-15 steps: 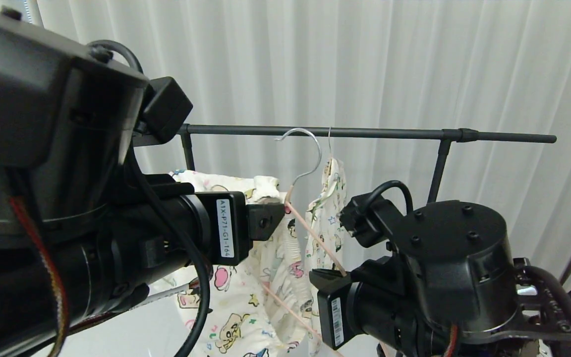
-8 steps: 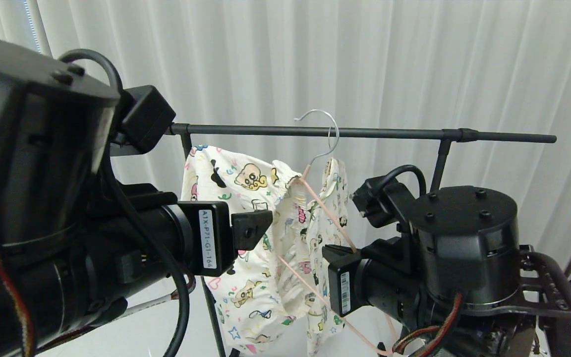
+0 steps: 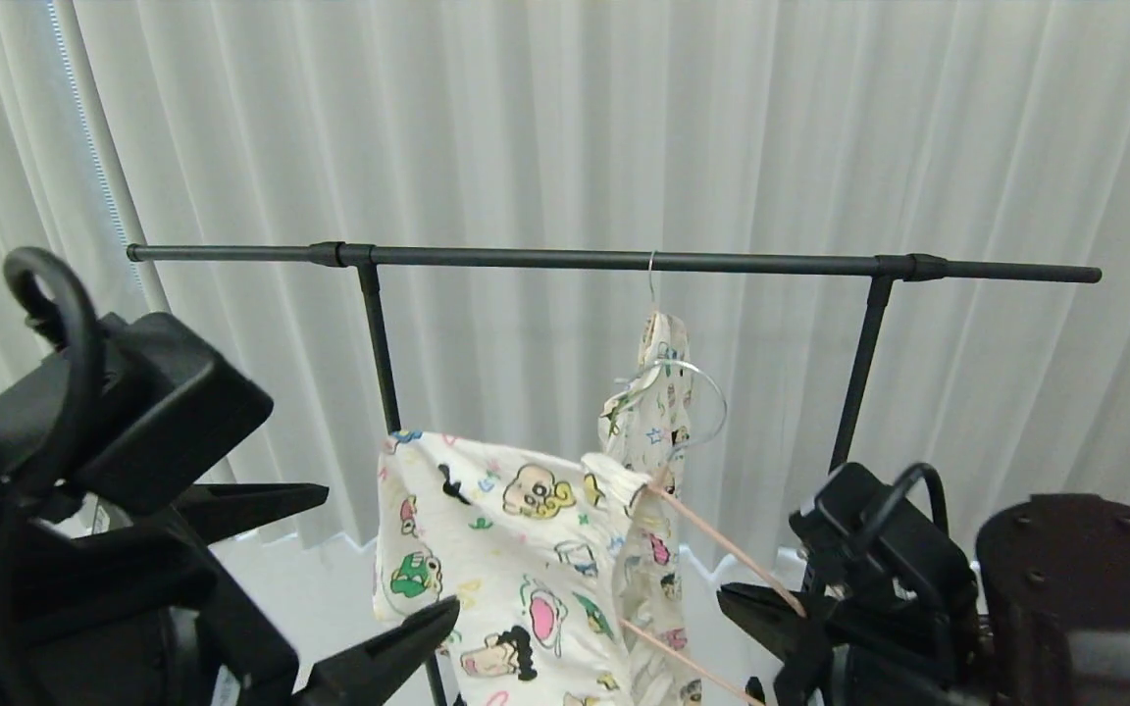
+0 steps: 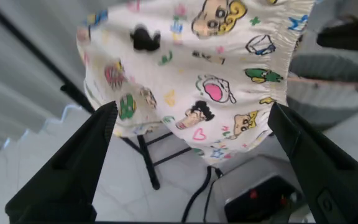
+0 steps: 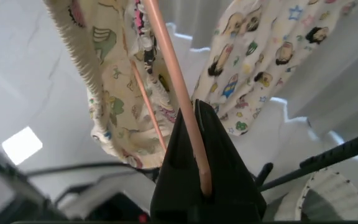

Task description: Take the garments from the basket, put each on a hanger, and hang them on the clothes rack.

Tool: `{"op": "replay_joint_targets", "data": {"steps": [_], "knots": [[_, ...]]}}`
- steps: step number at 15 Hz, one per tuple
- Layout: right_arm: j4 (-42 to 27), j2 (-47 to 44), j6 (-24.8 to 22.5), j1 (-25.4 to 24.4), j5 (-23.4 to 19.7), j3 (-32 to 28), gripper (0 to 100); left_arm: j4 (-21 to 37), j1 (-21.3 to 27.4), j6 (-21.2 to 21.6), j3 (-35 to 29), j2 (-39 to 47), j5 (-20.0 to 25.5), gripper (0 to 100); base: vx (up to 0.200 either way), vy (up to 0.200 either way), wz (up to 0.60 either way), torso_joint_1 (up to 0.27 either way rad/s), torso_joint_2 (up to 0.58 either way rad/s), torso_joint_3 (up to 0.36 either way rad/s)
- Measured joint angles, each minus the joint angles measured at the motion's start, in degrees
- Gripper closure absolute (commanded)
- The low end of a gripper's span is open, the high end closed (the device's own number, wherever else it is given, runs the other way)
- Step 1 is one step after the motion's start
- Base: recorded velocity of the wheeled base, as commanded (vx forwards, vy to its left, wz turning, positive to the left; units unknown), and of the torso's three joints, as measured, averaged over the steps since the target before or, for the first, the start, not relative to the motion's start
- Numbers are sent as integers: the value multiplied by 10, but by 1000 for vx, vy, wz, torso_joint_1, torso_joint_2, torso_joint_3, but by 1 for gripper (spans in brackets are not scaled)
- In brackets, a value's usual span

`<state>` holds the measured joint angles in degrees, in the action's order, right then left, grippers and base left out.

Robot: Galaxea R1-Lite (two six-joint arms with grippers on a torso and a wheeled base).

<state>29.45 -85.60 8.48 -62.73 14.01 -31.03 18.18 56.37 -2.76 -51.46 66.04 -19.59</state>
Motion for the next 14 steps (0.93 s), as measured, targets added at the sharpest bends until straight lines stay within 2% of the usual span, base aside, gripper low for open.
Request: {"op": "replay_joint_targets", "data": {"steps": [2, 3, 5, 6, 9, 12, 14], "knots": [[12, 37, -65, 0, -65, 51, 100, 0, 0, 47, 22, -33, 102, 0, 0, 0, 0, 0, 0, 0], [14, 50, -85, -3, -82, 67, 100, 0, 0, 79, 36, -48, 157, 0, 0, 0, 0, 0, 0, 0], [15, 64, -95, -18, -89, 79, 100, 0, 1, 134, 66, -69, 206, 0, 0, 0, 0, 0, 0, 0], [15, 67, -95, -34, -89, 84, 100, 0, 5, 147, 79, -74, 212, 0, 0, 0, 0, 0, 0, 0], [19, 62, -95, -79, -89, 91, 100, -21, 34, 150, 101, -72, 214, 0, 0, 0, 0, 0, 0, 0], [31, 54, -96, -92, -89, 92, 100, -111, 46, 157, 133, -45, 214, 0, 0, 0, 0, 0, 0, 0], [33, 52, -95, -98, -89, 89, 100, -151, 52, 166, 155, -26, 215, 0, 0, 0, 0, 0, 0, 0]]}}
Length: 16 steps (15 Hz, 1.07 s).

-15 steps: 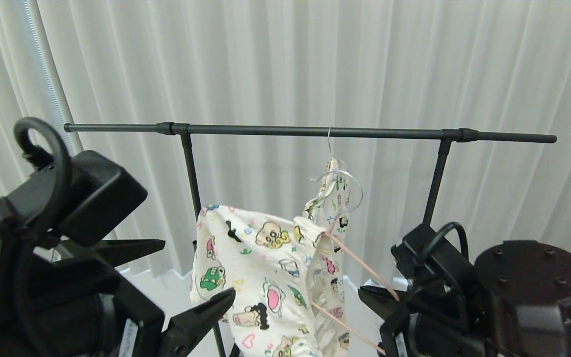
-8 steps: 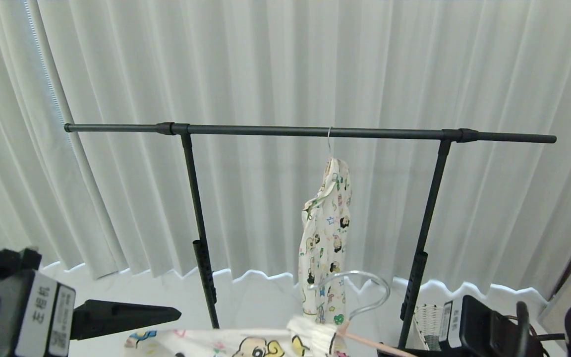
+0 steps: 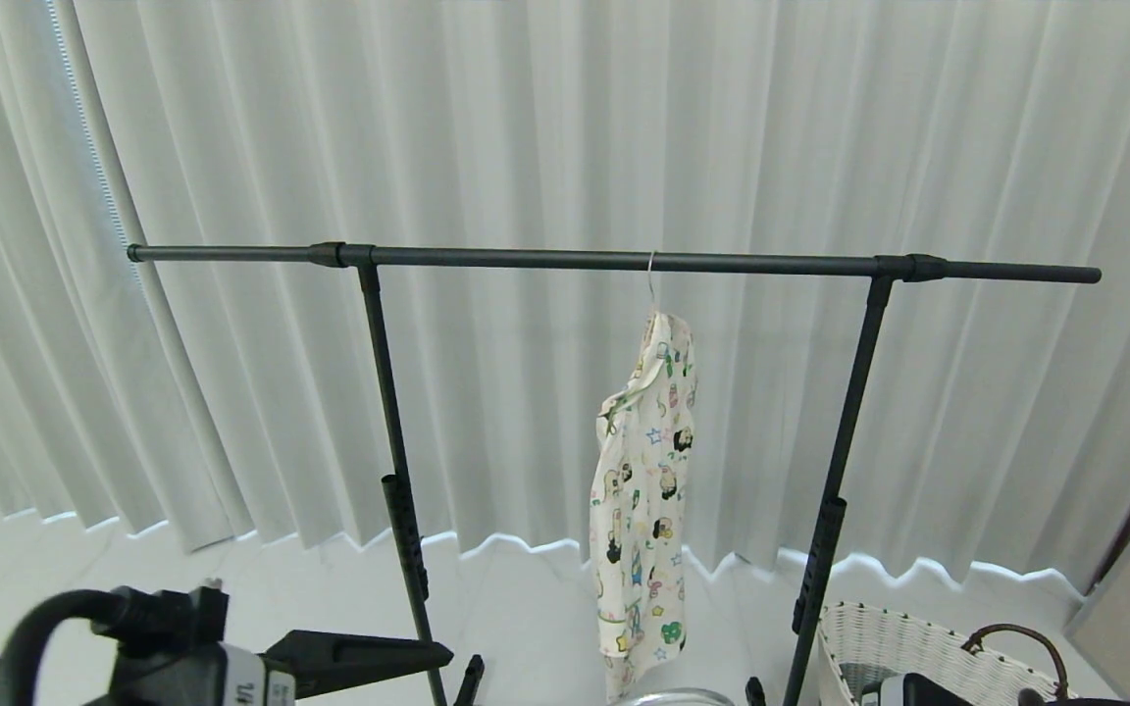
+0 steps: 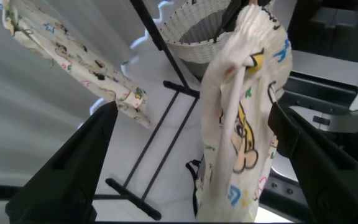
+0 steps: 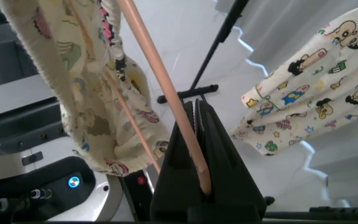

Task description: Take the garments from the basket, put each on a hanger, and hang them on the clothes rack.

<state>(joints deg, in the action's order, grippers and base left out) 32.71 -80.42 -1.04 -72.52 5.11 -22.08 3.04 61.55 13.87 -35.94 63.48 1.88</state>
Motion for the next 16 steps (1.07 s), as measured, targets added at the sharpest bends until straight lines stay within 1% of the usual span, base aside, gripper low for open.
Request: {"op": "replay_joint_targets", "data": {"steps": [4, 7, 8, 12, 14, 16], "knots": [[0, -2, 1, -2, 0, -1, 100, -8, 21, 4, 23, 18, -1, 0, 0, 0, 0, 0, 0, 0], [1, -2, 1, -3, 0, -5, 100, -8, 26, 12, 34, 21, -1, 0, 0, 0, 0, 0, 0, 0], [1, -2, 1, -3, 0, -8, 100, -8, 26, 13, 36, 22, -1, 100, 0, 0, 0, 0, 0, 0], [3, -2, 1, -3, 0, -11, 100, -8, 26, 12, 37, 24, -1, 100, 0, 0, 0, 0, 0, 0], [24, -3, 0, -2, 1, -11, 100, -8, 26, 9, 37, 23, -2, 100, 0, 0, 0, 0, 0, 0], [28, -5, 1, -2, 2, -10, 100, -7, 26, 7, 38, 22, -1, 100, 0, 0, 0, 0, 0, 0]]}}
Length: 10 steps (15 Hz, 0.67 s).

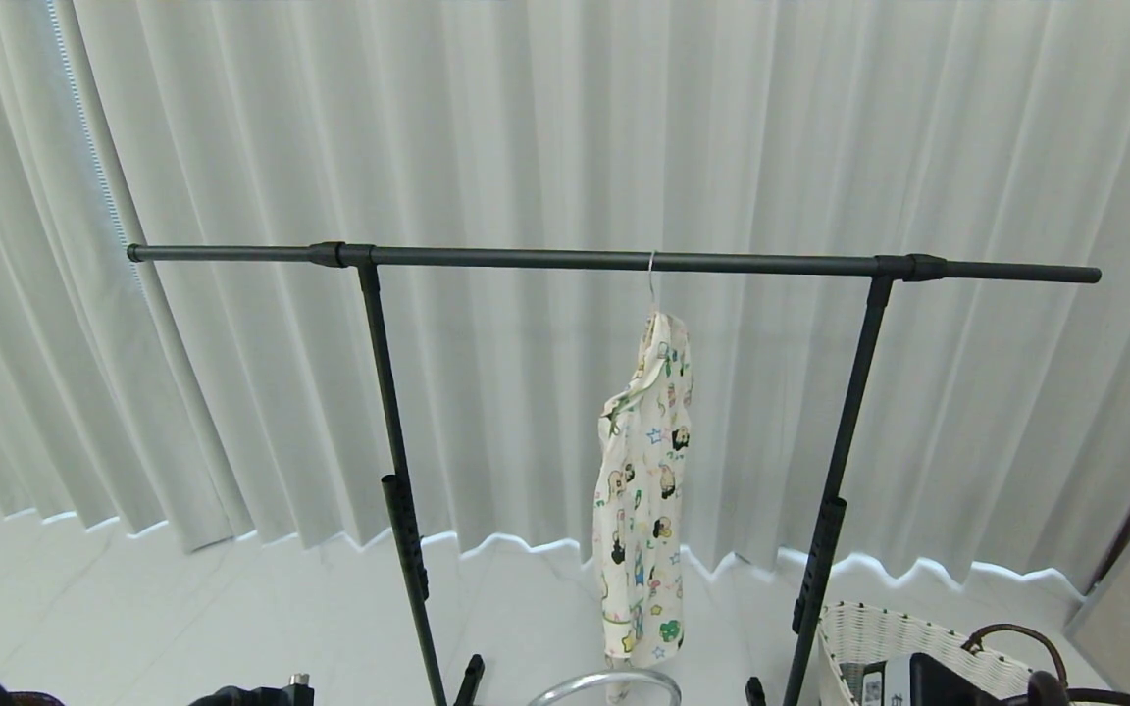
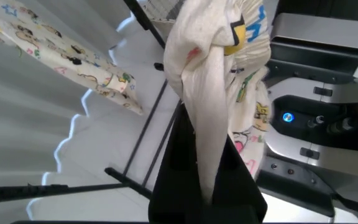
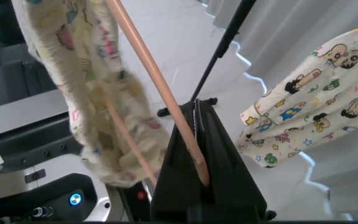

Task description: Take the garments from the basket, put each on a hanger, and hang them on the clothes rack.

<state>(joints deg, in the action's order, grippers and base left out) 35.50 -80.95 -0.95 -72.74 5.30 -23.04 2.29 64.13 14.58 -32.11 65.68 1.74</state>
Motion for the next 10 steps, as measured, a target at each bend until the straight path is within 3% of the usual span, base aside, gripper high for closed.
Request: {"op": "replay_joint_targets", "data": {"steps": [1, 4, 7, 10], "knots": [[0, -1, 0, 0, 1, 0, 0, -3, 0, 0, 0, 0, -1, 100, 0, 0, 0, 0, 0, 0], [2, -2, 0, 0, 7, -1, 0, -12, -4, 1, 3, 0, -9, 100, 0, 0, 0, 0, 0, 0], [1, -1, 1, 5, 24, 0, 0, -13, -10, 5, 13, -1, -60, 100, 0, 0, 0, 0, 0, 0], [0, 1, 0, 41, 35, 3, 0, -13, -12, 10, 20, -10, -118, 100, 0, 0, 0, 0, 0, 0]]}}
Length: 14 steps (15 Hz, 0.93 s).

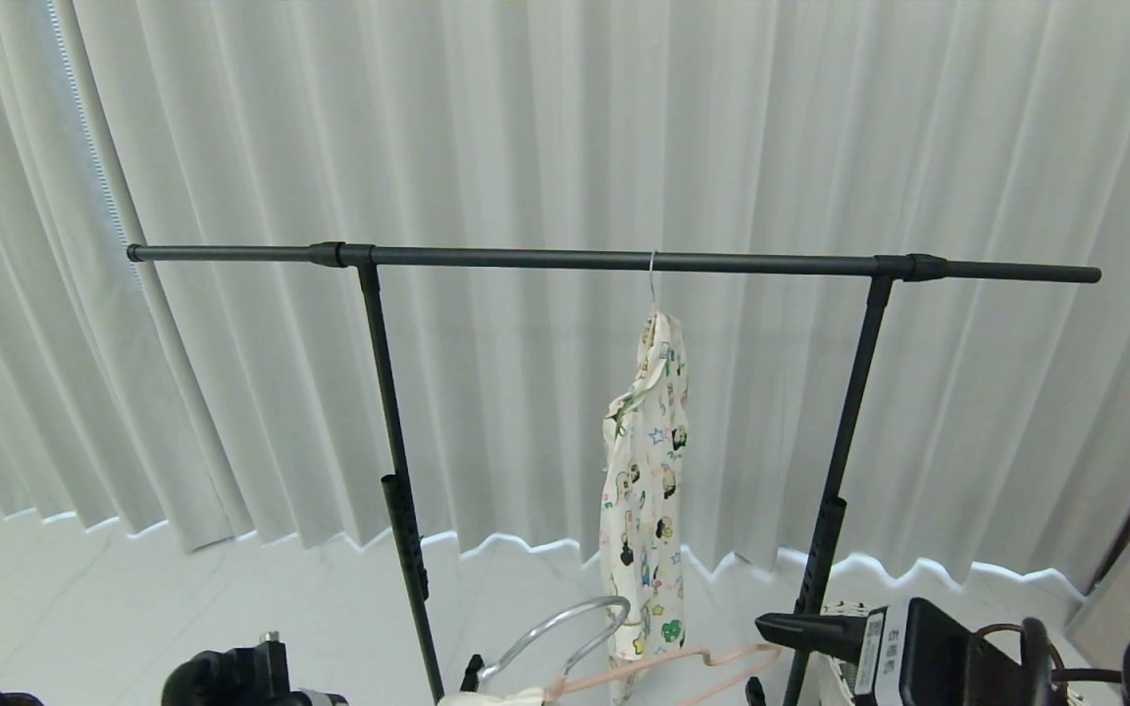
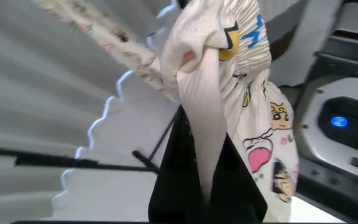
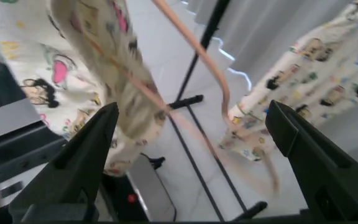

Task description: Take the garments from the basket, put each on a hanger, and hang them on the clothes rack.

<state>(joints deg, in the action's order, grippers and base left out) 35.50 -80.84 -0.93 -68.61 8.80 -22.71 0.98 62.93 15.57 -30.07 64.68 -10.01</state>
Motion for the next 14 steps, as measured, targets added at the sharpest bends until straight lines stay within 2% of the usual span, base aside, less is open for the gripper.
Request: {"op": "replay_joint_targets", "data": {"steps": [2, 4, 7, 9, 12, 14], "knots": [[-1, 1, 1, 33, 5, 7, 0, -2, -6, -2, 0, -7, -5, 100, 0, 0, 0, 0, 0, 0], [-1, 1, 17, 78, 12, 10, 0, -33, -28, -3, -2, -12, -5, 100, 0, 0, 0, 0, 0, 0], [-1, 0, 85, 119, 13, 3, 0, -53, -60, -4, -28, -14, -5, 100, 0, 0, 0, 0, 0, 0], [-1, -6, 124, 123, 12, -20, 0, -54, -78, -5, -55, -15, -5, 100, 0, 0, 0, 0, 0, 0], [-1, -33, 149, 114, 12, -60, 0, -54, -85, -1, -90, -11, -5, 100, 0, 0, 0, 0, 0, 0], [-2, -62, 213, 88, 12, -88, 0, -54, -84, 0, -100, -7, -5, 100, 0, 0, 0, 0, 0, 0]]}}
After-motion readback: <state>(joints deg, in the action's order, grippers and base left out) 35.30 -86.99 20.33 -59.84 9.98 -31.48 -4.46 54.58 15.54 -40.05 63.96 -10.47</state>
